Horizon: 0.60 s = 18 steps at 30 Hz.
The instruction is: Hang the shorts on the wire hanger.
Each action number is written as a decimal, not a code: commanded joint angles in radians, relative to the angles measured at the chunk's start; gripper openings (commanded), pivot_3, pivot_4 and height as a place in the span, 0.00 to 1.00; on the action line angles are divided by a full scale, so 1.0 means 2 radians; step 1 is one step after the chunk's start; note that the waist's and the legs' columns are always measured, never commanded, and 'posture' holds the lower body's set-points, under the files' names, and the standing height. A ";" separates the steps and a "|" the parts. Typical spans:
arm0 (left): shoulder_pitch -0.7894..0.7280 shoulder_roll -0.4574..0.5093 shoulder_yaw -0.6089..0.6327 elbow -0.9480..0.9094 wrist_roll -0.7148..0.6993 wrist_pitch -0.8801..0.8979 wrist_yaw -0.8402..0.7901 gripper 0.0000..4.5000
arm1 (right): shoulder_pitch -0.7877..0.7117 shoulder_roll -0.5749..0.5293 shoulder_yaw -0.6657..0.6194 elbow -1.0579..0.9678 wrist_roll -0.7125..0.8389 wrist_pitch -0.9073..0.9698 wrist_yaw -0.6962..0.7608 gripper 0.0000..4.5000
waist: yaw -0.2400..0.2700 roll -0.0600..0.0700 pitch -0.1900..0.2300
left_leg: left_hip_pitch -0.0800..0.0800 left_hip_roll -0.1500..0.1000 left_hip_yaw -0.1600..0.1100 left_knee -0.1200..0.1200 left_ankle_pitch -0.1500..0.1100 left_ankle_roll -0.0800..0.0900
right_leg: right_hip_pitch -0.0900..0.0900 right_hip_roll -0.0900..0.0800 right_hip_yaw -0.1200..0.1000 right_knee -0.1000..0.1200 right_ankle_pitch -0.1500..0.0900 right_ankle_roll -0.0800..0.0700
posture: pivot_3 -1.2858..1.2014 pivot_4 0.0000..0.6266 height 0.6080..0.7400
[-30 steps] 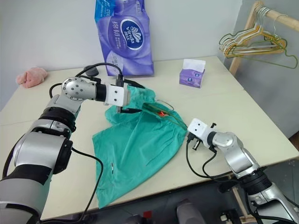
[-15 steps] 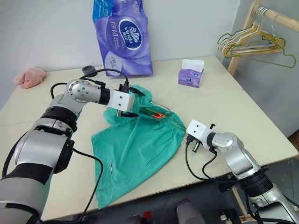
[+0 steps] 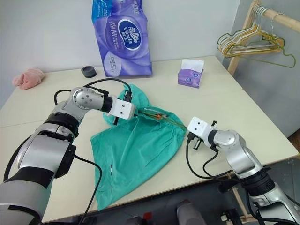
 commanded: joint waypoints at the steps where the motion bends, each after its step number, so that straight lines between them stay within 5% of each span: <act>1: 0.002 0.000 0.011 -0.008 -0.015 0.004 0.001 0.00 | -0.009 0.005 -0.012 -0.039 0.004 -0.001 0.004 0.00 | -0.001 0.000 0.000 | 0.000 0.000 0.000 0.000 0.000 0.000 | 0.000 0.000 0.000 0.000 0.000 0.000 | 0.41 0.13 1.00; 5: 0.004 -0.001 0.016 -0.010 -0.021 0.010 -0.005 0.00 | -0.005 0.005 -0.018 -0.050 0.008 0.001 0.008 0.00 | -0.001 0.000 0.000 | 0.000 0.000 0.000 0.000 0.000 0.000 | 0.000 0.000 0.000 0.000 0.000 0.000 | 0.41 0.13 1.00; 18: 0.005 0.019 0.019 -0.010 -0.023 0.029 -0.013 0.00 | 0.069 -0.079 -0.119 -0.164 0.035 0.050 0.033 0.92 | -0.001 0.000 0.000 | -0.001 0.000 0.000 0.000 0.000 0.000 | -0.001 0.000 0.000 0.001 0.000 0.000 | 0.41 0.13 1.00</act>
